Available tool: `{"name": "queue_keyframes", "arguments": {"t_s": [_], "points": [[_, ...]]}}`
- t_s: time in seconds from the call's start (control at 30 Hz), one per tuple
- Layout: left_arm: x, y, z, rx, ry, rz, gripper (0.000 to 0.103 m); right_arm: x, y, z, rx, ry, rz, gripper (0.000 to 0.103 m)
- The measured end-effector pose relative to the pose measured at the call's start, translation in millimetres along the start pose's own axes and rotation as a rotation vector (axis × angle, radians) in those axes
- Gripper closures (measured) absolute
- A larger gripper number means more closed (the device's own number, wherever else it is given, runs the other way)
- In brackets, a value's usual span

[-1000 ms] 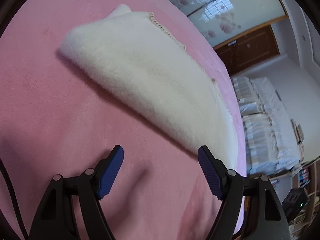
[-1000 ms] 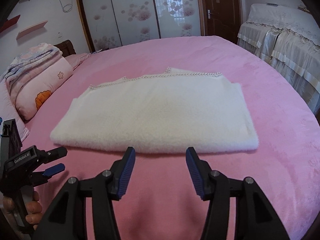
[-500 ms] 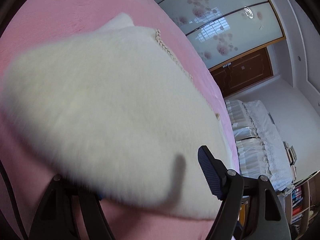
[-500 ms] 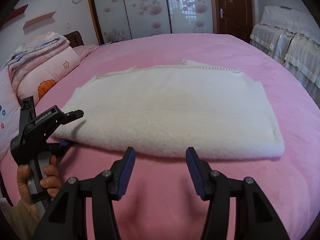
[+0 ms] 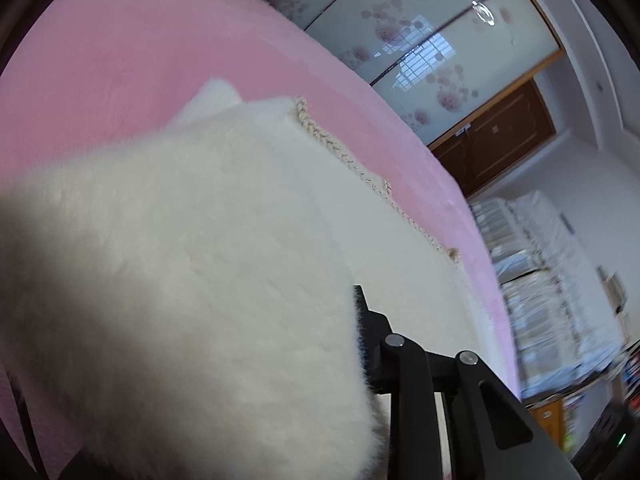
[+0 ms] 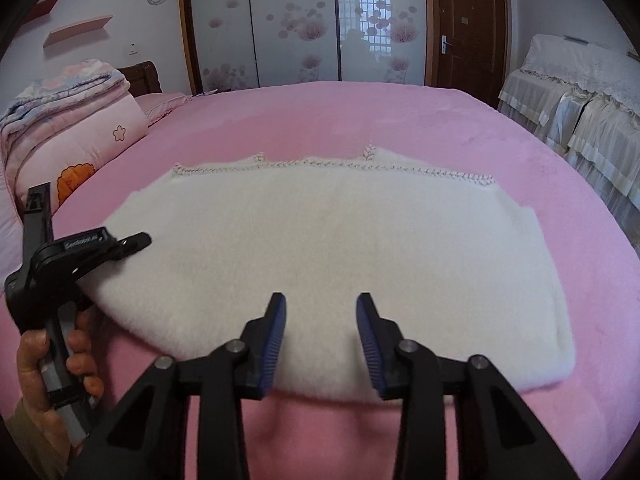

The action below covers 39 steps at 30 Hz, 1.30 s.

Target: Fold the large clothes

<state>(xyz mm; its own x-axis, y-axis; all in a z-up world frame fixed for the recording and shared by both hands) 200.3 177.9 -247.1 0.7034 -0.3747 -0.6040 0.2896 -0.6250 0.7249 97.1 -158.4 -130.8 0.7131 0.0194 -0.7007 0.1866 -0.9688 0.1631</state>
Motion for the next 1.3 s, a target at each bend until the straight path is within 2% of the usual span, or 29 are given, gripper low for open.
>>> {"name": "queue_keyframes", "arguments": {"t_s": [0.07,0.1,0.17,0.27,0.4,0.6,0.7,0.8,0.83,0.87,0.97,1.07,1.13,1.2,1.23,1.3], "points": [[-8,14,3,0.047,0.030,-0.027,0.082,18,3,-15,-0.017,0.000,0.035,0.087],[-13,20,4,0.064,0.046,-0.032,0.083,28,3,-21,-0.022,-0.002,0.040,0.091],[-16,34,5,0.097,0.070,-0.044,0.083,52,3,-28,-0.024,-0.031,0.024,0.093],[-21,51,6,0.137,0.089,-0.054,0.083,83,0,-25,-0.036,-0.110,-0.029,0.096],[-28,86,10,0.197,0.126,-0.063,0.083,88,-2,-17,-0.069,-0.116,-0.037,0.097],[-38,171,35,0.366,0.158,-0.009,0.083,92,17,-12,0.054,-0.109,-0.151,0.097],[-29,217,63,0.472,0.134,0.008,0.083,91,28,-6,0.141,-0.095,-0.211,0.097],[-15,244,92,0.540,0.090,0.019,0.083,75,59,8,0.306,-0.094,-0.348,0.097],[-10,252,100,0.554,0.076,0.021,0.083,62,71,16,0.346,-0.081,-0.361,0.097],[-3,258,108,0.561,0.057,0.022,0.083,50,81,22,0.358,-0.070,-0.342,0.097],[27,269,142,0.590,-0.020,0.016,0.083,6,115,55,0.384,-0.054,-0.213,0.097],[67,270,197,0.727,-0.096,-0.079,0.082,-19,149,92,0.441,-0.085,-0.148,0.097],[85,263,228,0.833,-0.075,-0.149,0.081,-27,164,113,0.463,-0.118,-0.119,0.097],[84,263,251,0.942,-0.003,-0.187,0.081,-31,172,127,0.467,-0.150,-0.090,0.097],[83,265,255,0.959,0.006,-0.200,0.081,-33,176,135,0.479,-0.155,-0.091,0.097],[78,272,246,0.902,-0.030,-0.181,0.081,-35,181,141,0.502,-0.158,-0.095,0.097]]}}
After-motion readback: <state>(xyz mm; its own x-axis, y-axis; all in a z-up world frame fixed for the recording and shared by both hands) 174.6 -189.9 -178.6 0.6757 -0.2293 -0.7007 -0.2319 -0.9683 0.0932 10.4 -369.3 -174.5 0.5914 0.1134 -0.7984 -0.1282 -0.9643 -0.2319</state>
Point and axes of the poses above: each gripper's, at about its wrist camera, not at the fingertips, and x roughly the way its jaws point, y to its right, z to its underside, the point moved 1 cm from there along x, roughly the way its jaws point, and after that the axes turned 15 degrees about -x, right-handed, at the moved point
